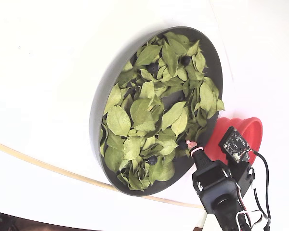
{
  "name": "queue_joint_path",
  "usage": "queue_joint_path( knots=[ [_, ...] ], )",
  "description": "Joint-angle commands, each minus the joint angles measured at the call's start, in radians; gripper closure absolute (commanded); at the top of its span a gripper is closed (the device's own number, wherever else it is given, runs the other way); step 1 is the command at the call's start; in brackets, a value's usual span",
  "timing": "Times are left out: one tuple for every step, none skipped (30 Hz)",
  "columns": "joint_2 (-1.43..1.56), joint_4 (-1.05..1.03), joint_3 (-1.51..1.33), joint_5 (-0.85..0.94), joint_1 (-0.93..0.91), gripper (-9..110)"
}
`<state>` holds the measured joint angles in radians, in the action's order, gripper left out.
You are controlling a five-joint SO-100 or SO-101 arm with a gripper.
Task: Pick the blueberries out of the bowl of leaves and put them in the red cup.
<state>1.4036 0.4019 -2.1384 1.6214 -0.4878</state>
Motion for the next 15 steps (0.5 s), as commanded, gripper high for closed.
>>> queue_joint_path(
  knots=[
    [0.017, 0.029, 0.003, -0.009, -0.032, 83],
    [0.017, 0.031, 0.000, -0.011, -0.029, 83],
    [0.017, 0.035, -0.003, -0.011, -0.026, 83],
    [0.017, 0.038, -0.006, -0.012, -0.025, 83],
    [0.015, 0.041, -0.006, -0.012, -0.025, 83],
    [0.011, 0.044, -0.006, -0.012, -0.023, 83],
    [0.005, 0.051, -0.005, -0.014, -0.023, 83],
    [0.000, 0.055, -0.005, -0.014, -0.023, 83],
    [-0.006, 0.061, -0.005, -0.015, -0.021, 83],
    [-0.011, 0.066, -0.005, -0.017, -0.021, 83],
    [-0.015, 0.067, -0.005, -0.018, -0.021, 83],
    [-0.018, 0.071, -0.005, -0.020, -0.021, 83],
    [-0.025, 0.078, -0.005, -0.021, -0.020, 83],
    [-0.029, 0.087, -0.006, -0.021, -0.020, 83],
    [-0.034, 0.092, -0.008, -0.021, -0.020, 83]
  ],
)
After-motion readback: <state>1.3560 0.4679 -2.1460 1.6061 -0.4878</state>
